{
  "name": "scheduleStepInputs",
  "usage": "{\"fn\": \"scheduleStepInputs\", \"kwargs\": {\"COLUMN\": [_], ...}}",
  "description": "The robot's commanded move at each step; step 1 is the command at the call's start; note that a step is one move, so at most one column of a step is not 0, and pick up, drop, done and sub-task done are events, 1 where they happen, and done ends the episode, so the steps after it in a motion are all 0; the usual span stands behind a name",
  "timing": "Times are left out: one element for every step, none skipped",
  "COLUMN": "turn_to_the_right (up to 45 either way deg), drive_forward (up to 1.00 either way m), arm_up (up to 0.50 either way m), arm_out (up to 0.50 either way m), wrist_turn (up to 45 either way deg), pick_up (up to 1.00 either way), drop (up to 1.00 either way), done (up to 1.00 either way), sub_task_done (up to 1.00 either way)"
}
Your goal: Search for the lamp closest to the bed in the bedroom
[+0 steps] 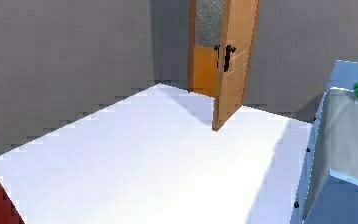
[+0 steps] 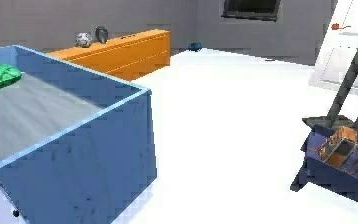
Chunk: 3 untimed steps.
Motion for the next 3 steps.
{"fn": "scheduleStepInputs", "kwargs": {"turn_to_the_right": [18.0,0.0,-45.0], "drive_forward": [0.00,0.50,0.00], "arm_up": [0.00,0.00,0.00], "arm_out": [0.00,0.00,0.00], "wrist_turn": [0.0,0.0,0.0], "pick_up": [0.00,0.00,0.00], "drop": [0.00,0.00,0.00], "done": [0.00,0.00,0.00], "sub_task_done": [0.00,0.00,0.00]}}
